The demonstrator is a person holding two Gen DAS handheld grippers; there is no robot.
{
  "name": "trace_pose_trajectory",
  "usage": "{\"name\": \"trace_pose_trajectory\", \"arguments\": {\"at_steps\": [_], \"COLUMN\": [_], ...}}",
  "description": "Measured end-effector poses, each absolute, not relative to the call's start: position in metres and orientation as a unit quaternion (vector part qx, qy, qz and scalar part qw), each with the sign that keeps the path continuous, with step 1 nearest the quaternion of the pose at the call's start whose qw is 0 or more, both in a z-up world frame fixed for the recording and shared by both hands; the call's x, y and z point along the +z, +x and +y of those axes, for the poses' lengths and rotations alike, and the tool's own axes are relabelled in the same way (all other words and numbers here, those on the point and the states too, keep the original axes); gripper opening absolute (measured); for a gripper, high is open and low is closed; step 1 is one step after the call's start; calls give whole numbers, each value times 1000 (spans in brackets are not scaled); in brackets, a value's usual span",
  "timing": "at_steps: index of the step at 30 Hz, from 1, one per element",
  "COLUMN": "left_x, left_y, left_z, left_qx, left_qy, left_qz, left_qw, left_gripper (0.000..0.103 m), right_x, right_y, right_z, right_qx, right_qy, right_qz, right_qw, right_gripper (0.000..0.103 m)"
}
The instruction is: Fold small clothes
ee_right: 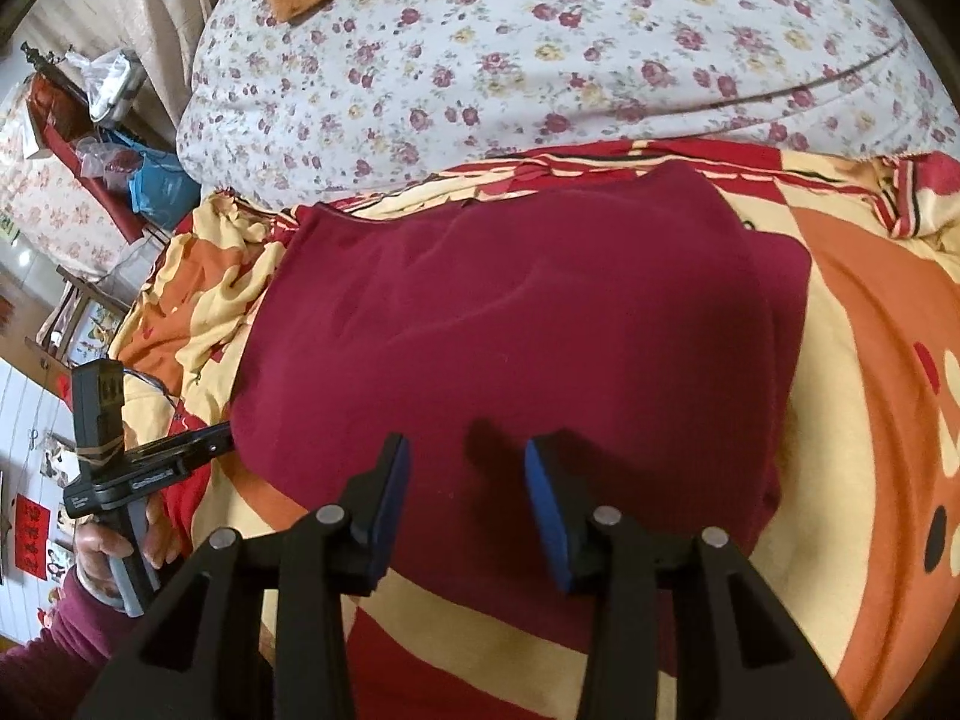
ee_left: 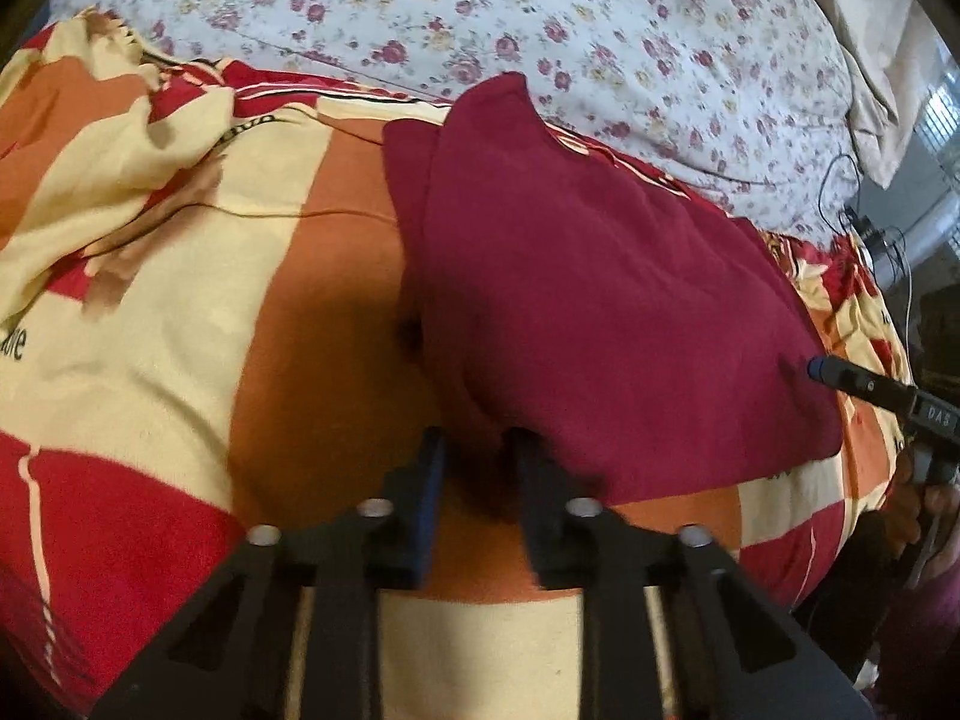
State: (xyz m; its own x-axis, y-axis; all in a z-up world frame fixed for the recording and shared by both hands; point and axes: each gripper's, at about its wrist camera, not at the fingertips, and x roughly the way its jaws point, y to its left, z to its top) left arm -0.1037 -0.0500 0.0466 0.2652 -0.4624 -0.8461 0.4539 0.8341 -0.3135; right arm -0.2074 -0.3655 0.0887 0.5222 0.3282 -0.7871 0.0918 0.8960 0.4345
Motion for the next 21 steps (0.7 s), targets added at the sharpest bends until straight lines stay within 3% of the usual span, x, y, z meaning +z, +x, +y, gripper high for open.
{"name": "trace_pose_trajectory", "arguments": {"at_steps": [2,11,17,21], "left_x": [54,50,69,90], "left_y": [-104,-108,-106,-102], "left_z": [-48,-31,-27,-41], "left_qx": [-289,-279,-280,-286], "left_qy": [20,35,-9,-25], "left_qz": [526,527,520,496], "left_qw": [800,802,807,820], "left_gripper": [0,0,0,15], "right_x": [90,78,78,88], "right_y": [-207,-204,-198,-171], "right_z": [-364,-370,-367,-350], "right_qx": [71,68,68,89], "right_qy": [214,219,208,199], "right_qz": [483,489,499,489], "right_qw": [846,842,838,845], "right_gripper": [42,42,42,44]}}
